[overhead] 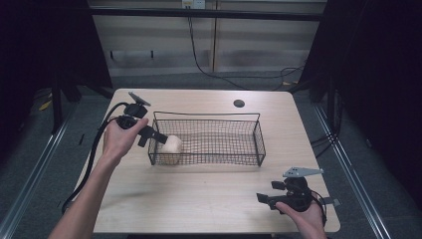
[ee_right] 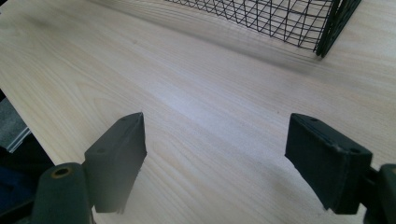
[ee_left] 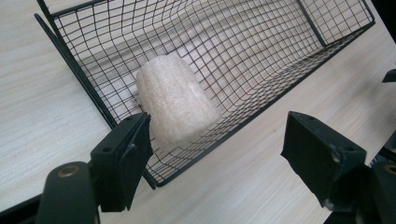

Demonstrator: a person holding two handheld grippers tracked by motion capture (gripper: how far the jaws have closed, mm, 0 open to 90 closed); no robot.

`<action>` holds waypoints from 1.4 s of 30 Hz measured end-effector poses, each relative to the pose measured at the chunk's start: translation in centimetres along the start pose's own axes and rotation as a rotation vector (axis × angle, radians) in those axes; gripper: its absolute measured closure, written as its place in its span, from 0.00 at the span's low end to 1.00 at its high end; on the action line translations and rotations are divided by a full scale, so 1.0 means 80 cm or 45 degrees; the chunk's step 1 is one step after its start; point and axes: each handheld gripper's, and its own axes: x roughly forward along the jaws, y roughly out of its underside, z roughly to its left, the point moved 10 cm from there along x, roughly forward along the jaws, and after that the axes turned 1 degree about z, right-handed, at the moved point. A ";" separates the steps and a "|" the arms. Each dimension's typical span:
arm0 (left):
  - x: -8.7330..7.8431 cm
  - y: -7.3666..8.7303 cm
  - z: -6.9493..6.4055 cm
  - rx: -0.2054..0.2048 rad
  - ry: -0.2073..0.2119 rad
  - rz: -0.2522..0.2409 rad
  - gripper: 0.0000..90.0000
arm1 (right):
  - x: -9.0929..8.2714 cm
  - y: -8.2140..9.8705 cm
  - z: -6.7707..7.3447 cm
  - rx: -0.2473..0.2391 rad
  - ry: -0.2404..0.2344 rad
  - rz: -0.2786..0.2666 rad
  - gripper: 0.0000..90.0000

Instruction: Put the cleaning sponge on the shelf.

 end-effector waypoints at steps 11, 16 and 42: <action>-0.021 0.018 -0.005 0.068 0.004 -0.104 0.27 | 0.000 0.000 -0.001 0.005 0.004 0.002 0.22; -0.027 0.028 -0.013 0.095 0.056 -0.164 0.26 | 0.000 0.000 -0.001 0.006 0.004 0.001 0.22; -0.037 0.113 0.006 0.098 -0.035 -0.285 0.27 | 0.001 0.000 -0.001 0.005 0.008 0.004 0.22</action>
